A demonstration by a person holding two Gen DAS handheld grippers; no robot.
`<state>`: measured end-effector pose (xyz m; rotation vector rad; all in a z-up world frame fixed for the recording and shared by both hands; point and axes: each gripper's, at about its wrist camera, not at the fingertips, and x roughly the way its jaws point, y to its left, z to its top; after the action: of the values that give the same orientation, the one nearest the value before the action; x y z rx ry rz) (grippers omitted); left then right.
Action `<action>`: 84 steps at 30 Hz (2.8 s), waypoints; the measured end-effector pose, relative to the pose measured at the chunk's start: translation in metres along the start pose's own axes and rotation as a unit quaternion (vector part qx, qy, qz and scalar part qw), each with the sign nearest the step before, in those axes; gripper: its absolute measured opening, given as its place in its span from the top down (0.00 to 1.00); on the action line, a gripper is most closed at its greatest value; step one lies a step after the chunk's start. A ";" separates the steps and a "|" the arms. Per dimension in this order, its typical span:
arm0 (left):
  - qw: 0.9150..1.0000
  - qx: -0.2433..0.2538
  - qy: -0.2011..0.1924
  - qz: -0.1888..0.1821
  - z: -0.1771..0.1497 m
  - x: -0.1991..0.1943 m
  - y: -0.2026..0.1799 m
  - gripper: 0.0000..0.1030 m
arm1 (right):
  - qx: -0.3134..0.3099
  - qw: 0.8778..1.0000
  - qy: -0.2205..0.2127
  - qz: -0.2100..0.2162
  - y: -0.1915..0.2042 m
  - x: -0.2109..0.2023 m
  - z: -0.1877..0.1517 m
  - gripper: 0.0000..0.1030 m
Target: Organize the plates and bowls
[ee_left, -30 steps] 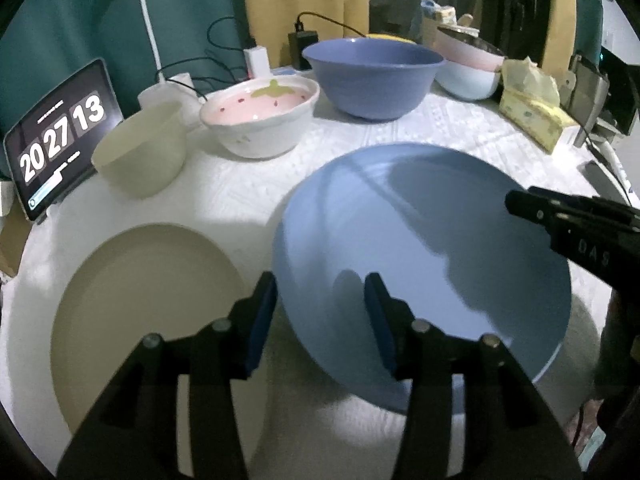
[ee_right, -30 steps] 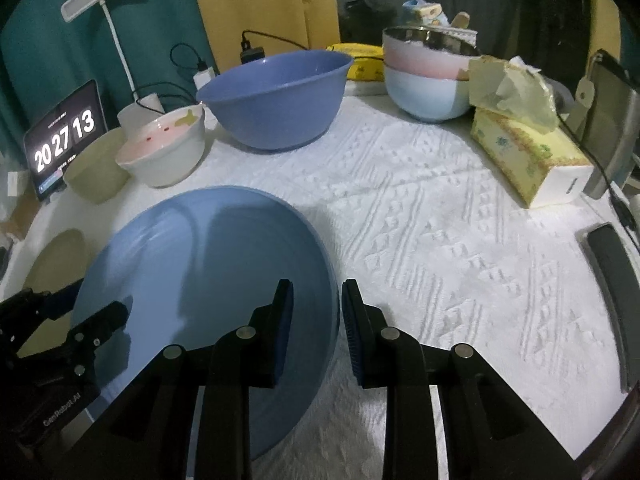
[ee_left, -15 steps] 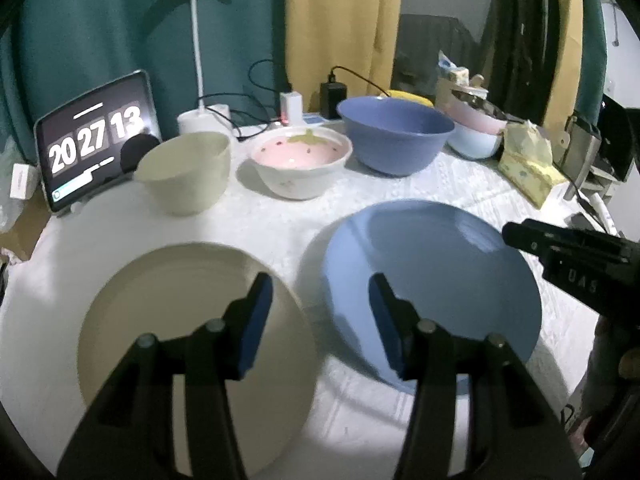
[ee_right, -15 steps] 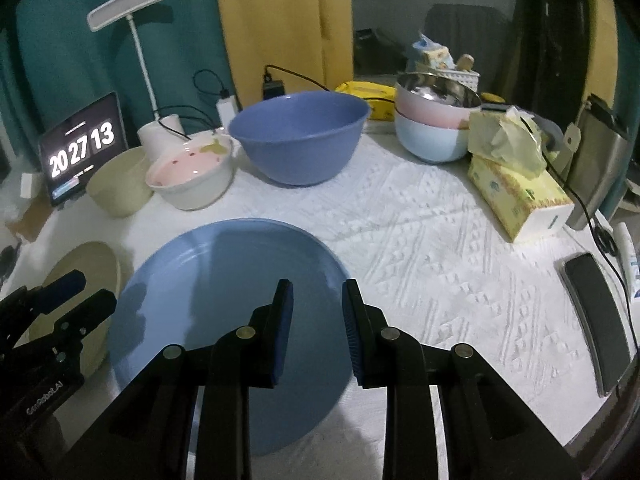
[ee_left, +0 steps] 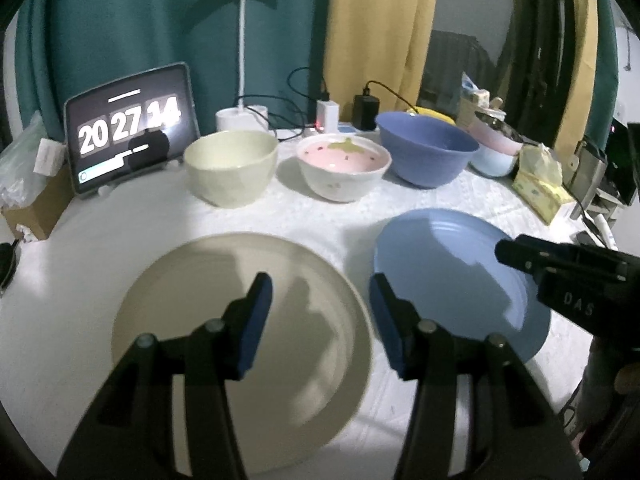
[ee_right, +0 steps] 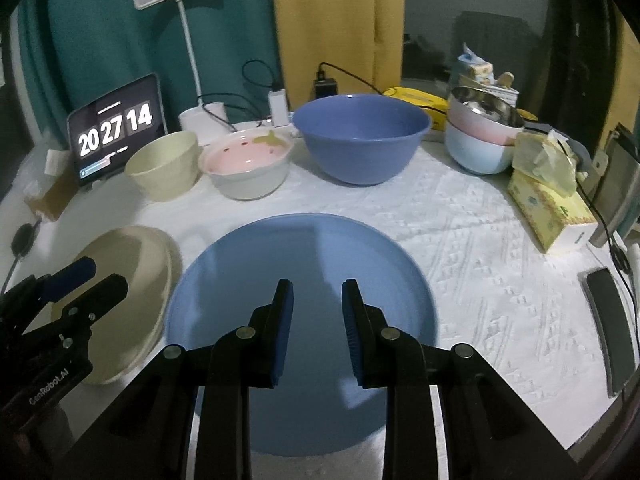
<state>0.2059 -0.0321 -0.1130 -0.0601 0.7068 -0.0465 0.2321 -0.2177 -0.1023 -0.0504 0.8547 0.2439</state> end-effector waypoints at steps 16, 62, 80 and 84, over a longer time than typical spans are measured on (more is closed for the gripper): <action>0.999 -0.035 -0.014 0.033 -0.015 -0.011 0.051 0.49 | -0.044 0.999 0.017 0.026 0.055 0.010 -0.001 0.74; 0.986 -0.120 0.071 0.096 -0.046 0.020 0.145 0.49 | -0.150 0.986 0.066 0.039 0.155 0.079 0.007 0.72; 0.990 -0.085 0.071 0.091 -0.047 0.019 0.134 0.60 | -0.167 0.978 0.085 0.094 0.174 0.082 -0.010 0.92; 0.990 -0.081 0.066 0.092 -0.047 0.015 0.133 0.71 | -0.157 0.978 0.087 0.106 0.171 0.080 -0.011 0.95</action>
<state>0.1898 0.0975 -0.1673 -0.1487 0.8446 0.1853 0.2341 -0.0380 -0.1605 -0.2798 0.9901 0.5802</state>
